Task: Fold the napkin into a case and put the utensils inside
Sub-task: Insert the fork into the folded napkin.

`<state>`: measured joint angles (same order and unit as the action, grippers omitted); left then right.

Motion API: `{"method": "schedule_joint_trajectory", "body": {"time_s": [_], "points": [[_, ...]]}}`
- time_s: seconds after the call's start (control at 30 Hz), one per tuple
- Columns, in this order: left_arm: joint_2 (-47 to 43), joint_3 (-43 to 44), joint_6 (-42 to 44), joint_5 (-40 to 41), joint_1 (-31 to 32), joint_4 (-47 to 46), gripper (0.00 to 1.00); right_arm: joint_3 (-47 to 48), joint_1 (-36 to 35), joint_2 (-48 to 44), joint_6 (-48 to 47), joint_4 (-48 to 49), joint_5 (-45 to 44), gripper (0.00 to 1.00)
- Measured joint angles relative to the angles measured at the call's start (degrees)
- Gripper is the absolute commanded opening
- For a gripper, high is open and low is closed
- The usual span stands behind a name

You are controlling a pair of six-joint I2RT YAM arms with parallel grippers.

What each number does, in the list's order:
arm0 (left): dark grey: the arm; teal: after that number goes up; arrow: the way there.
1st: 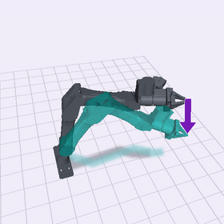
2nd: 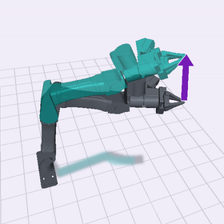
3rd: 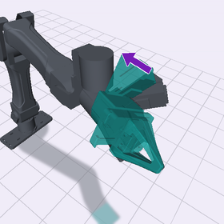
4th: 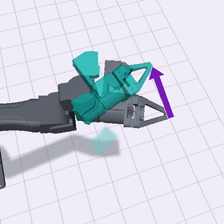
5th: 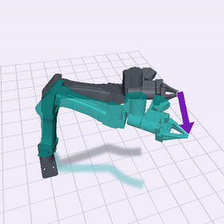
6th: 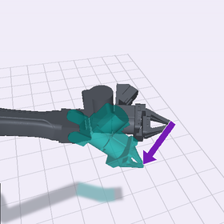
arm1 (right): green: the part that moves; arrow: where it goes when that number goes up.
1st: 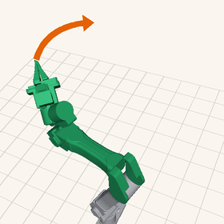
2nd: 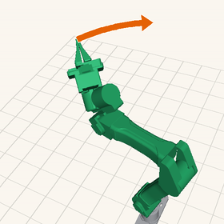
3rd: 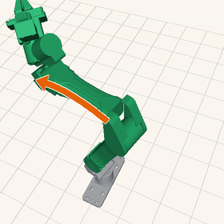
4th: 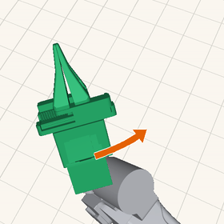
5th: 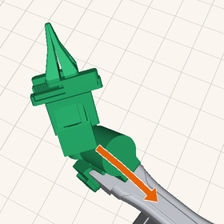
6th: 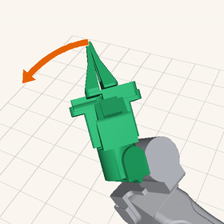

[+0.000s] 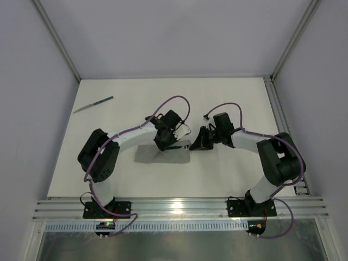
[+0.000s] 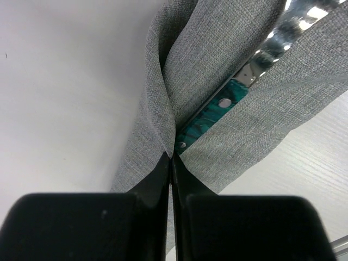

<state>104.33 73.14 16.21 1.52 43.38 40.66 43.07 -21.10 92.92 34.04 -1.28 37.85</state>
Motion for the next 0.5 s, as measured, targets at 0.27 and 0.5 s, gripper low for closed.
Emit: {"method": "schedule_joint_trajectory", "body": {"time_s": [0.27,0.5], "points": [[-0.6,0.0,-1.0,0.0,0.0,0.1,0.00,2.3,-2.0,0.9,2.8,-0.5,-2.8,0.03],[-0.9,-0.3,-1.4,0.0,0.0,0.1,0.00,1.8,-4.9,-0.6,6.8,-0.3,-6.9,0.03]]}}
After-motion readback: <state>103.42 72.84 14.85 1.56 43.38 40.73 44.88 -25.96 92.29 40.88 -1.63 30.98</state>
